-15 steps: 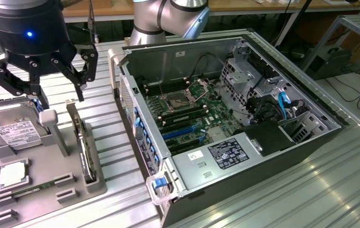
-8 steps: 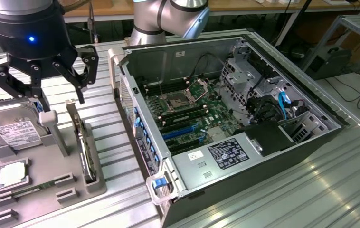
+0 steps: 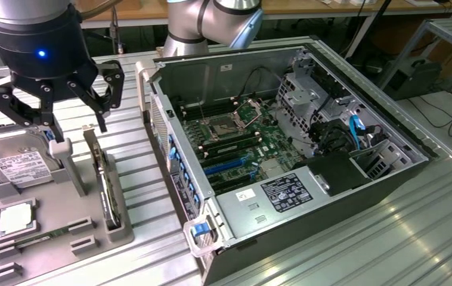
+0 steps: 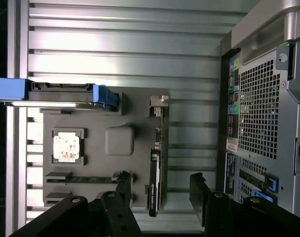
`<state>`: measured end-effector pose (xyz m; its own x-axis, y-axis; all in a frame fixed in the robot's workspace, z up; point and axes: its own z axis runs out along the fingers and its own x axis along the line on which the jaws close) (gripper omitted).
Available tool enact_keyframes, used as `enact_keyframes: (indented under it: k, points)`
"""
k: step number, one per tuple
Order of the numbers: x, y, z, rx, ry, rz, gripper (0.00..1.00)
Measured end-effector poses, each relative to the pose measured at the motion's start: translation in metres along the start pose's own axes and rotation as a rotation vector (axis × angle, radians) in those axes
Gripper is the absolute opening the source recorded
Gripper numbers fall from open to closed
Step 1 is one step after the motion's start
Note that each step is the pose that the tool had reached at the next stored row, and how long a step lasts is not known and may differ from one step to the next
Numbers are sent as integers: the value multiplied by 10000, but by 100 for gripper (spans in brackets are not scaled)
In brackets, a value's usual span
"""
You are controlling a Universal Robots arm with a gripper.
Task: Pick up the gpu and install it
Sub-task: 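Pick up the gpu and move the gpu toward the slot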
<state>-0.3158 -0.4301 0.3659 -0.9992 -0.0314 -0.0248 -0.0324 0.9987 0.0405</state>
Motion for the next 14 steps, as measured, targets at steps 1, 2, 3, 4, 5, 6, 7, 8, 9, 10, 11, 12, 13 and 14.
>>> enact_keyframes:
  k: [1, 2, 3, 4, 5, 6, 7, 8, 9, 10, 11, 12, 13, 14]
  points:
    - [0, -1, 6, 0, 0, -2, 60]
    - [0, -1, 11, 0, 0, -4, 60]
    - [0, -2, 16, 0, 0, -7, 60]
    - [1, -3, 22, 0, 0, -9, 60]
    - [1, -4, 28, 0, 1, -11, 60]
    - [1, -4, 33, 0, 0, -14, 60]
    - [1, -5, 40, 0, 1, -16, 60]
    - [1, -6, 46, 0, 0, -19, 60]
    - [2, -8, 53, 0, 1, -22, 60]
    - [2, -8, 60, 0, 1, -24, 60]
    - [2, -9, 65, 0, 1, -26, 60]
    - [3, -15, 94, -1, 1, -39, 60]
    - [3, -17, 108, -1, 2, -46, 60]
    - [4, -19, 130, -2, 2, -55, 60]
